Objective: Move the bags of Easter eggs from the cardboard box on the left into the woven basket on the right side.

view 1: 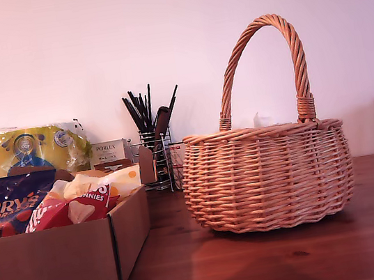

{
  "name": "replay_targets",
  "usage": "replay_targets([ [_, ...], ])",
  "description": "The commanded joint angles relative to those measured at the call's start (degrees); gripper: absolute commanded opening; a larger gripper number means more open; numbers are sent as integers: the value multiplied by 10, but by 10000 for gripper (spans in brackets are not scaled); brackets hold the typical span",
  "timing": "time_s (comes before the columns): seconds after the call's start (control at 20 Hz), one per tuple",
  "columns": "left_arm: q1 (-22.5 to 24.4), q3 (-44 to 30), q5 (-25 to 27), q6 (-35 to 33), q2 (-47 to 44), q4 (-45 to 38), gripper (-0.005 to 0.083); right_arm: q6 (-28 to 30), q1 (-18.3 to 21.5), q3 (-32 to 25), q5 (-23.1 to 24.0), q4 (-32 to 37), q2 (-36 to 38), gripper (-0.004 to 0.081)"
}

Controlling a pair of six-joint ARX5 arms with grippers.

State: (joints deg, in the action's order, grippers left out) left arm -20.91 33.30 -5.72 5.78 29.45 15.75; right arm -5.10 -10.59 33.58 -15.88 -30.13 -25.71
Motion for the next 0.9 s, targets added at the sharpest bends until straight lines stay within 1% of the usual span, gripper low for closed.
replay_targets([
  [0.0, -3, -12, 29, 2, 5, 11, -19, -5, -3, -6, 0, -10, 0, -13],
  [0.35, -3, -12, 30, 2, 5, 10, -19, -5, -3, -6, -2, -10, 0, -13],
  [0.45, -3, -11, 19, -7, 5, 7, -19, -5, -3, -5, -12, -4, 0, -13],
  [0.5, -3, -7, 9, -19, 5, 12, -19, -5, -3, -5, -32, 5, -1, -13],
  [0.6, -3, 10, -13, -55, 6, 43, -19, -5, -5, -3, -87, 25, -11, -13],
  [0.65, -3, 22, -20, -87, 6, 70, -19, -5, -11, -3, -105, 33, -18, -13],
  [0.75, -3, 39, -32, -146, 15, 116, -19, -2, -36, -1, -123, 38, -36, -13],
  [0.85, -3, 44, -64, -219, 34, 135, -19, 21, -73, 2, -123, 40, -57, -13],
])
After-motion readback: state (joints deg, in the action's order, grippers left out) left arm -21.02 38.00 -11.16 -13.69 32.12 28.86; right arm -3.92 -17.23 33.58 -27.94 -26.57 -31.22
